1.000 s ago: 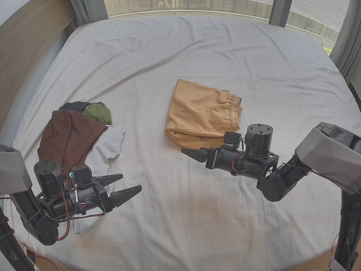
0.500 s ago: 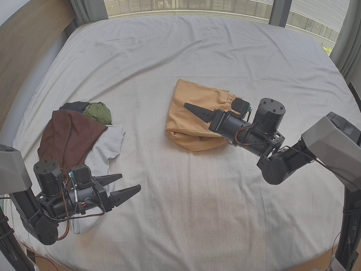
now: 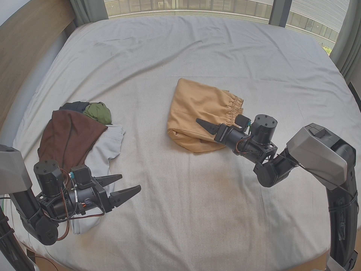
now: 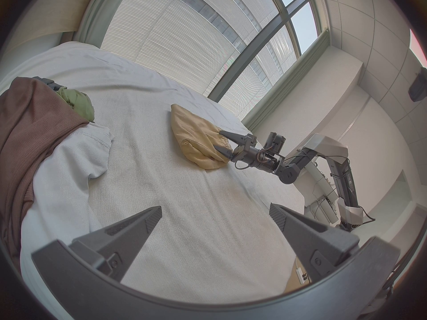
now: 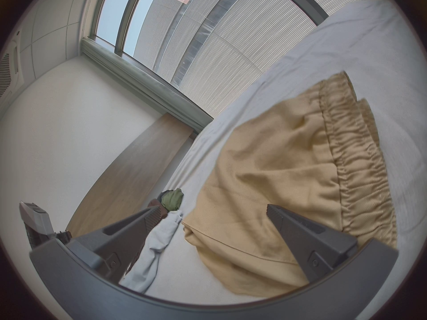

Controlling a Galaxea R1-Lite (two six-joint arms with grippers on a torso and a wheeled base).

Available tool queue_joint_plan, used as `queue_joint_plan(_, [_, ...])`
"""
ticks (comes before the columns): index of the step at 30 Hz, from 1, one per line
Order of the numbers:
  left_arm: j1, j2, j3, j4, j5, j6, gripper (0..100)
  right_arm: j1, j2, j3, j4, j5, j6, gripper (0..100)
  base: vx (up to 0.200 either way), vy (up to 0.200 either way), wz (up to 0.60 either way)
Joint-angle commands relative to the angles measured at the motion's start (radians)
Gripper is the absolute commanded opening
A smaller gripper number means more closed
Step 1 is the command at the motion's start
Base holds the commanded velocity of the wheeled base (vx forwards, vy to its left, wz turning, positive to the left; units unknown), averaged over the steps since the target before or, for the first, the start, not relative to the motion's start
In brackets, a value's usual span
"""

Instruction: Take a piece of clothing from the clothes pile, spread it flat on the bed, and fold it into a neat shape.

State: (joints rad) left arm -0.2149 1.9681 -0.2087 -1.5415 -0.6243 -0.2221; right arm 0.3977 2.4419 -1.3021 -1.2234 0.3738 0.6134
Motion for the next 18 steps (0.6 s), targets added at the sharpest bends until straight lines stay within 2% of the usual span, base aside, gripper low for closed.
queue_joint_plan(1, [0.0,0.002,0.0,-0.002,0.0,0.0,100,0.001,0.052,0.006,-0.004,-0.004,-0.007,100,0.0,0.0,0.0])
queue_joint_plan(9, [0.002,-0.002,-0.001,-0.002,-0.002,-0.002,100,0.006,0.035,0.026,-0.022,-0.013,-0.007,100,0.0,0.0,0.0])
queue_joint_plan(15, [-0.003,-0.029,0.003,-0.002,-0.002,-0.023,100,0.017,-0.084,0.127,-0.041,-0.015,-0.014,100,0.0,0.0,0.0])
queue_joint_plan(18, [-0.009,-0.075,0.002,-0.002,-0.002,-0.065,100,0.053,-0.196,0.222,-0.042,-0.016,-0.064,100,0.0,0.0,0.0])
